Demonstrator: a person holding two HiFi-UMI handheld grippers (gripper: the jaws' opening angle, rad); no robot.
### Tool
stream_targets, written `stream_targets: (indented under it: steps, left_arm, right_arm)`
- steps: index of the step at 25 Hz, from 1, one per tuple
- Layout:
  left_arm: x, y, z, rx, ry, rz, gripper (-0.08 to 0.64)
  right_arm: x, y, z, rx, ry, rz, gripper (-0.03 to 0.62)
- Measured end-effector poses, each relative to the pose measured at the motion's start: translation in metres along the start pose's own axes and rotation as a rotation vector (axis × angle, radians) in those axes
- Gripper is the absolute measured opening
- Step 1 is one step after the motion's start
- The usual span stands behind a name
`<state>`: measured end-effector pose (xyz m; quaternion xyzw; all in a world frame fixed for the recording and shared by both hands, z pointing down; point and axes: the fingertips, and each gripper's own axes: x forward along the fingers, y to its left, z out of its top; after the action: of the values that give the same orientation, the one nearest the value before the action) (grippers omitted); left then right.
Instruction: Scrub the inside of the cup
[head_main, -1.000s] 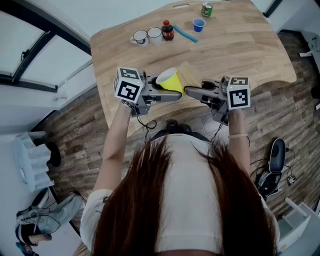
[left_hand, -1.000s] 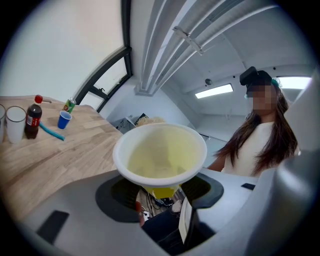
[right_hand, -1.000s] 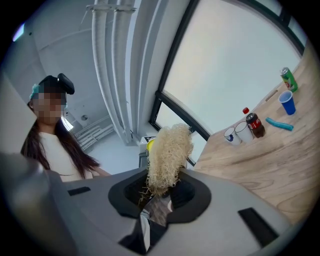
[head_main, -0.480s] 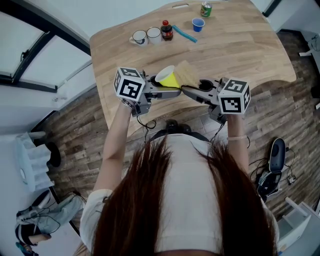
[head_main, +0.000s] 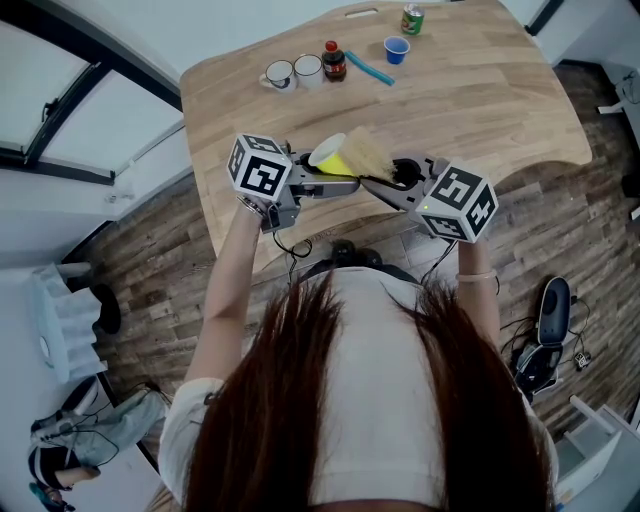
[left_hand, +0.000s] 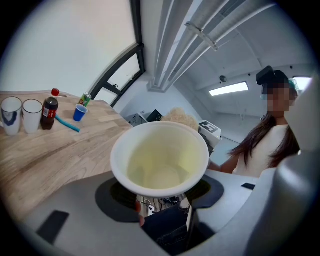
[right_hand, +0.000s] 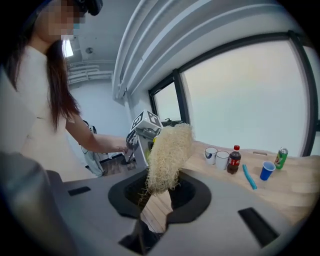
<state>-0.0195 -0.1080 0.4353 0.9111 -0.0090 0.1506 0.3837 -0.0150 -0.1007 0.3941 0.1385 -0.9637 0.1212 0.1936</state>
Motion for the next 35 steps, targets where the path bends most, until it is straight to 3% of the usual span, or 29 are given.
stream_targets:
  steps: [7,17,25,35]
  left_arm:
    - [0.002,0.002,-0.003,0.009,0.018,0.009,0.255]
    - [-0.001,-0.018,0.001,0.114,0.006,-0.035,0.253]
    - [-0.004,-0.027,0.001,0.202,0.025,-0.041,0.253]
    - [-0.004,-0.045,0.001,0.246,0.041,-0.086,0.253]
  right_arm:
    - [0.001,0.002,-0.004,-0.053,0.036,-0.004,0.081]
    - [-0.006,0.004,-0.001,0.108,-0.065,0.084,0.081]
    - [-0.009,0.004,0.000,0.183,-0.108,0.154,0.081]
    - [-0.014,0.004,0.000,0.235,-0.140,0.194,0.081]
